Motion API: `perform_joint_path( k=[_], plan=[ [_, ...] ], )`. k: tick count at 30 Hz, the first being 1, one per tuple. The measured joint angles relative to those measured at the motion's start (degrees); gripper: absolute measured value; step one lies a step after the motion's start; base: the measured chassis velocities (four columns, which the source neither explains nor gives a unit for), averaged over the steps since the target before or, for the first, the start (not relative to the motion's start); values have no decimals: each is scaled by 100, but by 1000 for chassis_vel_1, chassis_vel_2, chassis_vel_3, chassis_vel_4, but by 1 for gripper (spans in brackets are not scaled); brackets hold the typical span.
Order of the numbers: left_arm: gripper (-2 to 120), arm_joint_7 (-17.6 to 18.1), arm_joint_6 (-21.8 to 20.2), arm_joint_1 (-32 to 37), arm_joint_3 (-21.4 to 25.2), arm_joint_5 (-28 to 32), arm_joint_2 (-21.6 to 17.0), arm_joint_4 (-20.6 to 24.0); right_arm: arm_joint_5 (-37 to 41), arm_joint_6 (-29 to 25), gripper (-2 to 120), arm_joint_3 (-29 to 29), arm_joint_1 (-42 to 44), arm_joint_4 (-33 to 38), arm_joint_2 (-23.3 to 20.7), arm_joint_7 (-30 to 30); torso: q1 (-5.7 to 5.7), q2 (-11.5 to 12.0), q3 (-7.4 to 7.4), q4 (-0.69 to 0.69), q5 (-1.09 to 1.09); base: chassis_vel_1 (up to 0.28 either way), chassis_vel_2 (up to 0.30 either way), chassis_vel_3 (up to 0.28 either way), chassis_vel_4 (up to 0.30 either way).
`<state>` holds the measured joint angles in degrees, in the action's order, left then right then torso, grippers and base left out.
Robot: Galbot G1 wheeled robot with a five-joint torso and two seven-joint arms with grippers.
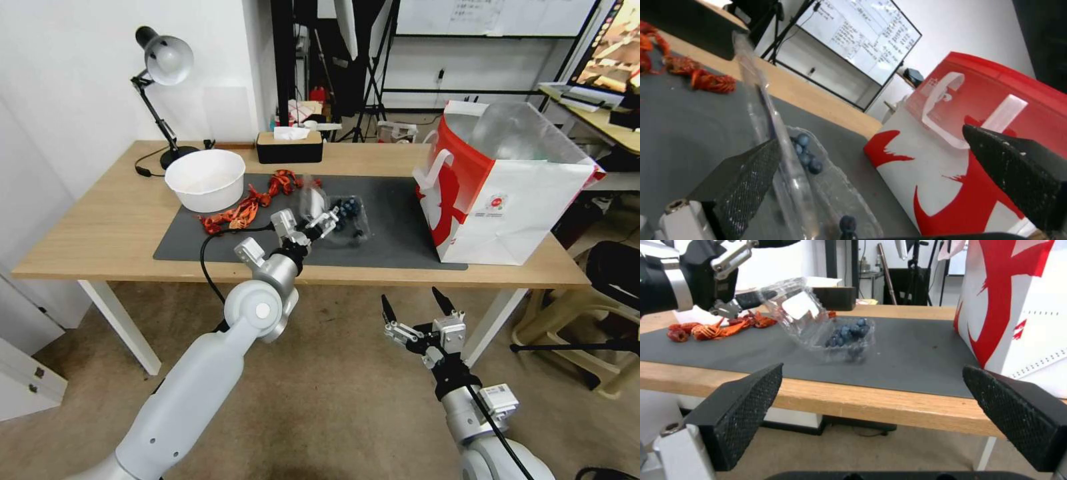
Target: Close the takeout container lid, then place the container into the takeout bag.
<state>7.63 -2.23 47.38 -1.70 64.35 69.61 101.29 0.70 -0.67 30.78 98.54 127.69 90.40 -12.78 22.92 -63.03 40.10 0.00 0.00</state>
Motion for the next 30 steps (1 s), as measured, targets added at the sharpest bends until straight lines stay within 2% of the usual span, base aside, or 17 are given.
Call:
perform_joint_path(
  k=[11, 19, 30],
  plan=[
    [100, -307, -3, -19, -146, -204, 33, 58, -38, -83, 100, 51, 150, 142, -19, 0, -1, 0, 0, 0, 0, 0, 0, 0, 0],
    [100, -335, -99, -387, -443, -241, 155, -183, -86, -134, 100, 68, 312, 279, -2, 0, -1, 0, 0, 0, 0, 0, 0, 0, 0],
    [100, -232, -617, -1024, -855, 342, 446, -594, -96, -181, 100, 143, 474, 419, -7, 0, 0, 1, 0, 0, 1, 0, 0, 0, 0]
  ],
)
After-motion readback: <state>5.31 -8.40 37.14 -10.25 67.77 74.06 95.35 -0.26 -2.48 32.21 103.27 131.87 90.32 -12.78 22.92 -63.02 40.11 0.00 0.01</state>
